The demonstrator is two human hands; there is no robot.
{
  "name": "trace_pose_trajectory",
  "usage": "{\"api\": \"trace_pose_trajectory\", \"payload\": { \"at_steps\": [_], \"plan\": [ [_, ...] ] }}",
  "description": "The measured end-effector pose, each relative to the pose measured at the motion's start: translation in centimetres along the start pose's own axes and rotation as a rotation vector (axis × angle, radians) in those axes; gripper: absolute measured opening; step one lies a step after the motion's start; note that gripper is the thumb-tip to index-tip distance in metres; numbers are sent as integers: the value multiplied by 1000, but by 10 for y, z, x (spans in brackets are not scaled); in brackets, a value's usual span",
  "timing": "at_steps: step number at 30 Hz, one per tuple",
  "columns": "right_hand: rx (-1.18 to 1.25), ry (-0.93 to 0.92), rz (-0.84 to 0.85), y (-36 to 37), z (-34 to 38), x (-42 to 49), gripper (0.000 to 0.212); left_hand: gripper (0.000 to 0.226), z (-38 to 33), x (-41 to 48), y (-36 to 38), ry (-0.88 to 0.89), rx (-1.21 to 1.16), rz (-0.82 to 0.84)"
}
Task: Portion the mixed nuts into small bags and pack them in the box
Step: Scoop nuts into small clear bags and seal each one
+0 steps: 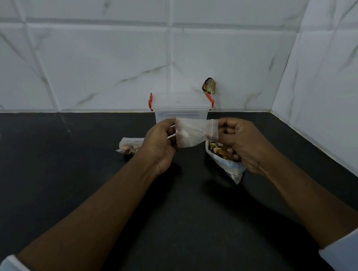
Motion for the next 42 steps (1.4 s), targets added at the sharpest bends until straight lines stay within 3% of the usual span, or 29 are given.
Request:
{"api": "trace_pose_trajectory", "payload": {
  "at_steps": [13,18,24,31,38,42],
  "plan": [
    [-5,-29,-86,-13,5,3,23,35,-2,-1,1,-45,-37,-17],
    [8,-23,-84,-16,3,6,27,20,3,-4,2,-92,-99,47],
    [8,-28,-93,-19,2,7,27,51,3,-4,1,-80,-21,39],
    [-38,-36,-100,-18,7,5,21,37,1,-2,-1,-105,-65,11],
    [-85,-31,-44,-13,8,2,27,13,2,-4,1,-43,78,27],
    [-111,-31,-8,-9,8,2,27,16,1,-2,1,-3,89,1]
  ]
}}
Point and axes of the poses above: each hand's wrist, its own x-axis towards the middle knuckle, its own y-axis out of the palm, z = x × y, the point moved 6 cm from there along x, towards the middle knuckle, and after that the axes turned 5 degrees about x, right-handed, at the moved point
